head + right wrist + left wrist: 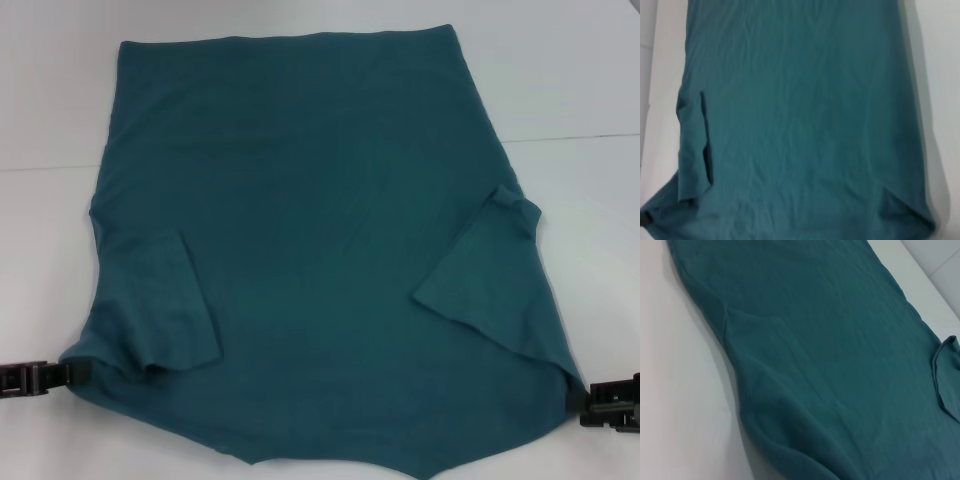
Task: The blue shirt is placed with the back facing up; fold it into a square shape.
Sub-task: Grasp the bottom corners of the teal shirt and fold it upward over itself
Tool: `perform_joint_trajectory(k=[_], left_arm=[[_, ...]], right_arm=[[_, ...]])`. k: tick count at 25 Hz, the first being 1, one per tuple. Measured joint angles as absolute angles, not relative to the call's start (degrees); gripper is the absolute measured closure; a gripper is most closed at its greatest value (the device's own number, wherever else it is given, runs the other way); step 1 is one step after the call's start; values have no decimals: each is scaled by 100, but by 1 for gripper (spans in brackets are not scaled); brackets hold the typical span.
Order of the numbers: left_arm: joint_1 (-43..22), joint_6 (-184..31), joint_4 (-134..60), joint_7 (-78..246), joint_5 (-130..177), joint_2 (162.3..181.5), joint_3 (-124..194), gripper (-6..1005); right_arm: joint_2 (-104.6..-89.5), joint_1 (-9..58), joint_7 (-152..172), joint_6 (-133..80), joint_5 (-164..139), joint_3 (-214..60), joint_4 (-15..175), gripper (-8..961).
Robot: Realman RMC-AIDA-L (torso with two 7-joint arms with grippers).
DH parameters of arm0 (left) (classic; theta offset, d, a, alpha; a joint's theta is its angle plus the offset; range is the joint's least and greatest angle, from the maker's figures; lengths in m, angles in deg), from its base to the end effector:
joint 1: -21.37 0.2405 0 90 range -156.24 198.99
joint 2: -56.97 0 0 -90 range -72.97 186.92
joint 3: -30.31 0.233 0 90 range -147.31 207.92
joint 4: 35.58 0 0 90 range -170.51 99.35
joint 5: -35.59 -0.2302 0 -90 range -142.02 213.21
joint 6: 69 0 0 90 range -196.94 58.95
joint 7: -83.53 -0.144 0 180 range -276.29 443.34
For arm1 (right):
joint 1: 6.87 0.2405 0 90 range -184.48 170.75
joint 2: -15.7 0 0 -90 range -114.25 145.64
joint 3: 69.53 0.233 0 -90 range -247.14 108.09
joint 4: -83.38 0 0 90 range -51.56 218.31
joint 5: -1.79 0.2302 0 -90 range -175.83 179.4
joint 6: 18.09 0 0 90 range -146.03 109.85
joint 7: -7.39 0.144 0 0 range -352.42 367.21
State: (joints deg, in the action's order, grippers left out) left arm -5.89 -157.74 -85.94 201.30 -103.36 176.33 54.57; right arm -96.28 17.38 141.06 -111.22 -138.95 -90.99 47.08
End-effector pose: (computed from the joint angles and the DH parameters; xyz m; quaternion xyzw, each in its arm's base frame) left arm -0.3273 0.3167 0.0662 -0.8051 -0.5473 -0.1403 0.1806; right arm 0.3651 0.2742 0.0668 -0.6703 0.7198 0.1565 0.0899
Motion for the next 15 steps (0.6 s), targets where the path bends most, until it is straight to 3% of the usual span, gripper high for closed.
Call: perform_joint_trajectory(k=[7, 15], left_arm=[[-605, -15776, -8594, 20129, -10336, 17633, 5456, 973], [-616, -15777, -8591, 20124, -10336, 17632, 5456, 973]], right_arm=[[-9611, 1742, 14196, -11119, -14007, -9231, 4708, 538], [-9688, 1810, 14178, -10953, -14036, -9242, 4708, 539]])
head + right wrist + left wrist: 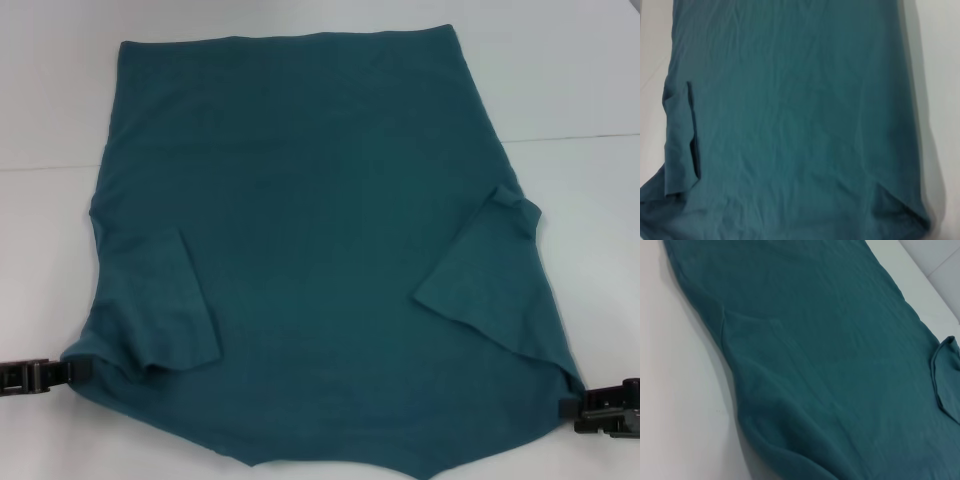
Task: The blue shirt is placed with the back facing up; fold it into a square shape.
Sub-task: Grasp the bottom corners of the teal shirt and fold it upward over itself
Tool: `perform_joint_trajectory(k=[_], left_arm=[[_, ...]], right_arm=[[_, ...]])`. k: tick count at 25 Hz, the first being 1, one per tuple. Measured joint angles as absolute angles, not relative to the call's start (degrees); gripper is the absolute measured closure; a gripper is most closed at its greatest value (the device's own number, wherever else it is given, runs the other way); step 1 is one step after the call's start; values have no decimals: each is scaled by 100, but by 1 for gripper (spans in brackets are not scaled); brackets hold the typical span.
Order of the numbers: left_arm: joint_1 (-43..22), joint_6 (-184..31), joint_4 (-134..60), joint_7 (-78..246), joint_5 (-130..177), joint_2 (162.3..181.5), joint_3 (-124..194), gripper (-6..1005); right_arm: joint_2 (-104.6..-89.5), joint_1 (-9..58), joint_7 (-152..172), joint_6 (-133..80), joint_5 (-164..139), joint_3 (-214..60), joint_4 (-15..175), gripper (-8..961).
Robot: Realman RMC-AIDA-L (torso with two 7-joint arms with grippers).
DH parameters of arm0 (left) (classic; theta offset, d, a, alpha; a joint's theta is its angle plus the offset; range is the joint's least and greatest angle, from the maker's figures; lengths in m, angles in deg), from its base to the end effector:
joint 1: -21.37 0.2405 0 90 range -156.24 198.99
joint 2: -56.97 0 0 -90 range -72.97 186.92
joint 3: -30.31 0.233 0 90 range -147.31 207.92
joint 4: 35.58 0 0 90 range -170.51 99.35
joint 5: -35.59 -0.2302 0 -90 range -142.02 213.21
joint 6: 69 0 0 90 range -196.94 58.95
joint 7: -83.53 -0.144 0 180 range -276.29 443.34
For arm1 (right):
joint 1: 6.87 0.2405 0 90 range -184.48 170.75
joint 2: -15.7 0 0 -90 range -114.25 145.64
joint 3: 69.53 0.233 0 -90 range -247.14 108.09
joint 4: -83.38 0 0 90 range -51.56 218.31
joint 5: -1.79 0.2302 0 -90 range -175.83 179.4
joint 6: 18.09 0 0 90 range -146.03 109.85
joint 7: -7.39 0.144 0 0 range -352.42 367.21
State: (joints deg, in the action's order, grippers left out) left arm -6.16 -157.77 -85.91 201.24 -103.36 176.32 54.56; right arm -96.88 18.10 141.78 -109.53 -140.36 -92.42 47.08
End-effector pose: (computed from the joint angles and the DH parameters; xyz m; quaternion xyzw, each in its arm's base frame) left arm -0.3258 0.3181 0.0661 -0.8066 -0.5451 -0.1407 0.1800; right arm 0.3646 0.2778 0.0595 -0.6725 0.7215 0.1361 0.0927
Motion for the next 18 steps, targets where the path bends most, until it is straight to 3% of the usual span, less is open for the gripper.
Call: perform_joint_trajectory(k=[18], left_arm=[[-639, -15752, -8585, 20120, -10336, 17624, 5456, 972]], right_arm=[[-9782, 1860, 14196, -10571, -13956, -9185, 4770, 542]])
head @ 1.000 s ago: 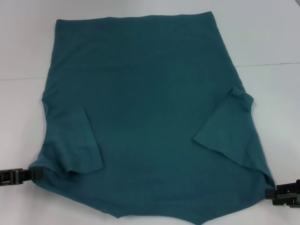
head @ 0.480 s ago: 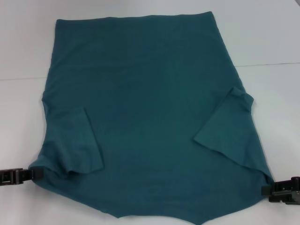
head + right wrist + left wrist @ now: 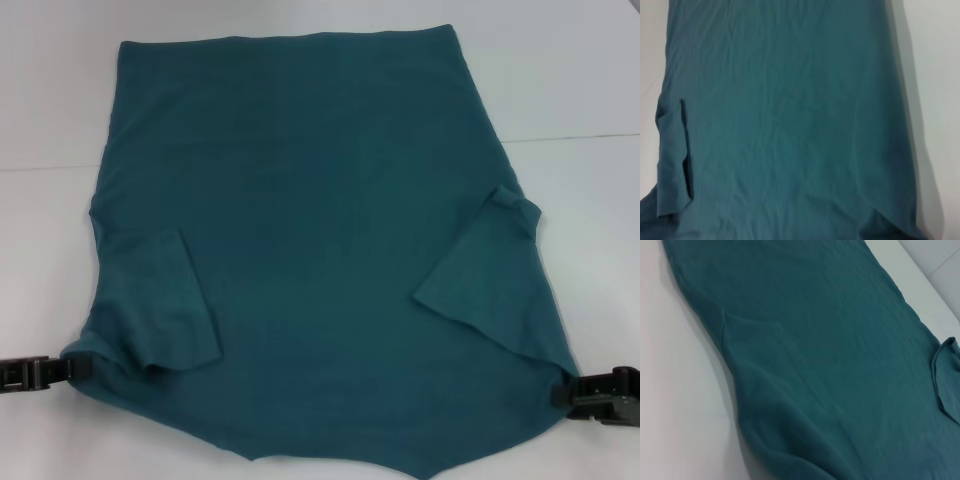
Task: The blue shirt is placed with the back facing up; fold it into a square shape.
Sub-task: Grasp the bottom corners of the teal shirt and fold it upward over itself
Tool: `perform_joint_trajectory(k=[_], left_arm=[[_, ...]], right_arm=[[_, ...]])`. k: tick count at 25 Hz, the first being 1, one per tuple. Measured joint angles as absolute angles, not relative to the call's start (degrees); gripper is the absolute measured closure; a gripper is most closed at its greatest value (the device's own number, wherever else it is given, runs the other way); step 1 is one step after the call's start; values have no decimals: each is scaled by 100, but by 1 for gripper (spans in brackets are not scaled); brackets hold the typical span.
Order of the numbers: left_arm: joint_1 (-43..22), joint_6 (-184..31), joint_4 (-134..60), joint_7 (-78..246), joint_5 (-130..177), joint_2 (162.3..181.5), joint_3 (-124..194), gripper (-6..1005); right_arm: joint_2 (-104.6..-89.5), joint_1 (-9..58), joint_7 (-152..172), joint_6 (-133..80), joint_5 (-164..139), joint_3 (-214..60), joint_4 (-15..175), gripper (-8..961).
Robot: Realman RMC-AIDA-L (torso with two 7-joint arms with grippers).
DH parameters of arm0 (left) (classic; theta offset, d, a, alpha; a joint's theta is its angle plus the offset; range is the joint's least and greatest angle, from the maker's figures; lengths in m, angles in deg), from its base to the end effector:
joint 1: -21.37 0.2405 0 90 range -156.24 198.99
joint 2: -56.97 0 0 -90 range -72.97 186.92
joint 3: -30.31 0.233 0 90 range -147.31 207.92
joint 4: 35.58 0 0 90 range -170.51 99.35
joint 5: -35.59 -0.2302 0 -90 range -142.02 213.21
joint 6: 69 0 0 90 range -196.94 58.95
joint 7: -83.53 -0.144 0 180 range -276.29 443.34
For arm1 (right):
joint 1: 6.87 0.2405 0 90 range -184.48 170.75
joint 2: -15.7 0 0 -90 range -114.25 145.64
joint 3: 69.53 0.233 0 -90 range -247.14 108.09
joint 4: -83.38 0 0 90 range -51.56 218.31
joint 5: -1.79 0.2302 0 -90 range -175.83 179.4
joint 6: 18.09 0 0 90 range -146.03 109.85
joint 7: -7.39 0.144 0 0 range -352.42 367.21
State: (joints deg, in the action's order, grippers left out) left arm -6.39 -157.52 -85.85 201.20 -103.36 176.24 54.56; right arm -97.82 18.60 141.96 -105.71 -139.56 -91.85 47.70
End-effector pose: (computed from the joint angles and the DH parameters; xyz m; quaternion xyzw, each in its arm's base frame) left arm -0.3252 0.3199 0.0667 -0.8074 -0.5434 -0.1405 0.1821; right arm 0.3658 0.2859 0.0529 -0.6640 0.7237 0.1490 0.1142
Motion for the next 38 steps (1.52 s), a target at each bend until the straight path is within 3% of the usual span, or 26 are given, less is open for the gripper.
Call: perform_joint_trajectory(k=[15, 25, 38], left_arm=[[-642, -15715, -8585, 20121, -10336, 17624, 5456, 973], [-675, -15706, -8583, 20121, -10336, 17616, 5456, 973], [-710, -15697, -8506, 20121, -10336, 17598, 5456, 972]], right_arm=[[-9793, 1879, 14189, -10508, -13561, -9276, 4767, 545], [-9674, 1797, 14408, -10549, -13585, -9405, 4770, 546], [-9666, 1864, 14457, -10514, -13726, -9402, 4770, 580]])
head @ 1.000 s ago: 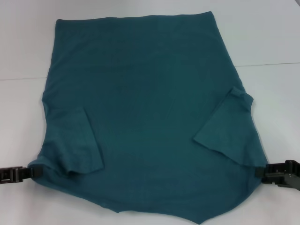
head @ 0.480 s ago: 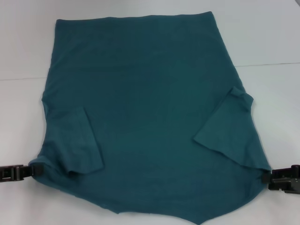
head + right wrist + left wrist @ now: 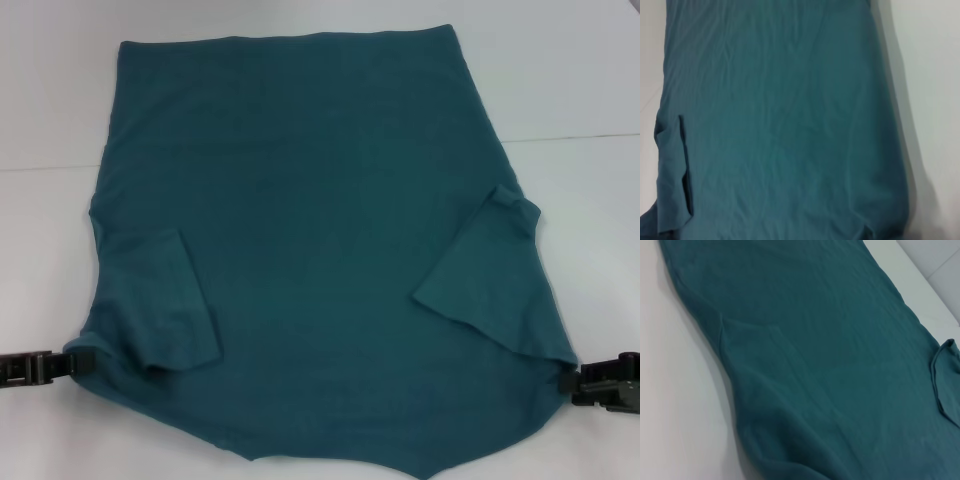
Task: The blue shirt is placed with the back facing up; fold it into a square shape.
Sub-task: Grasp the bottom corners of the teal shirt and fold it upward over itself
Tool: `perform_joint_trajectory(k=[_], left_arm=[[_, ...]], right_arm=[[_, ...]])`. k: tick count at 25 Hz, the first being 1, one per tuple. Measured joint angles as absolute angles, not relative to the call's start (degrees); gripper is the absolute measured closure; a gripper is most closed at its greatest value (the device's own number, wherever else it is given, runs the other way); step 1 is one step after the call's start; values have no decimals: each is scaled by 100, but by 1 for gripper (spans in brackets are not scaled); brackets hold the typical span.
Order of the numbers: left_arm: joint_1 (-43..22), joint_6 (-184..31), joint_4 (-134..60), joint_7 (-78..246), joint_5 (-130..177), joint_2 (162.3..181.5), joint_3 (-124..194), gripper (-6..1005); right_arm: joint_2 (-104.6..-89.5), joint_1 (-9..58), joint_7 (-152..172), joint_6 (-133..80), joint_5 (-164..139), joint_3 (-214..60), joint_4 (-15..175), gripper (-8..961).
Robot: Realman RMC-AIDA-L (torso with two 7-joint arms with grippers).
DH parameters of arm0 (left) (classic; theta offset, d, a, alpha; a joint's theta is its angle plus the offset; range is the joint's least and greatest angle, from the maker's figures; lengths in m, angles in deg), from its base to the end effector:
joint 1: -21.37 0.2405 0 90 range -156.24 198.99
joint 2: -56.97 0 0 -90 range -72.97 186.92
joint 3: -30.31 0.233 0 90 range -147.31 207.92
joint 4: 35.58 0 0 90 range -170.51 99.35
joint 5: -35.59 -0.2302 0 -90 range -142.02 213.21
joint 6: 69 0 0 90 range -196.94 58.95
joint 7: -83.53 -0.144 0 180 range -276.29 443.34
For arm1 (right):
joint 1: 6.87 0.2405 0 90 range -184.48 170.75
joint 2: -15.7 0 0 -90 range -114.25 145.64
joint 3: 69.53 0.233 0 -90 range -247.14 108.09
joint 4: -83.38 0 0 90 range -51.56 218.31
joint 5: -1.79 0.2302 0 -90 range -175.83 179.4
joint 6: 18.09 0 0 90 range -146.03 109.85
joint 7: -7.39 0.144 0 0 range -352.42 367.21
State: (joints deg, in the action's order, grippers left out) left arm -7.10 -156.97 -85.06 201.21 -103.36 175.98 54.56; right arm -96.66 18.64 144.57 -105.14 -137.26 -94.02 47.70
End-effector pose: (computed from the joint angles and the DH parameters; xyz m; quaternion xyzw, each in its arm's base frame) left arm -0.3234 0.3240 0.0658 -0.8084 -0.5416 -0.1414 0.1821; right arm 0.3648 0.2923 0.0606 -0.6549 0.7303 0.1530 0.1196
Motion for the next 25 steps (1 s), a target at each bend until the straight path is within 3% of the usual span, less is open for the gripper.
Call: perform_joint_trajectory(k=[5, 16, 25], left_arm=[[-711, -15697, -8506, 20120, -10336, 17598, 5456, 972], [-710, -15664, -8506, 20112, -10336, 17598, 5456, 973], [-674, -15706, -8515, 20147, -10337, 17558, 5286, 972]], right_arm=[[-9671, 1876, 14609, -10518, -13726, -9393, 4770, 723], [-9667, 1871, 14665, -10508, -13720, -9362, 4764, 932], [-9687, 1658, 13811, -10604, -13155, -9243, 4765, 926]])
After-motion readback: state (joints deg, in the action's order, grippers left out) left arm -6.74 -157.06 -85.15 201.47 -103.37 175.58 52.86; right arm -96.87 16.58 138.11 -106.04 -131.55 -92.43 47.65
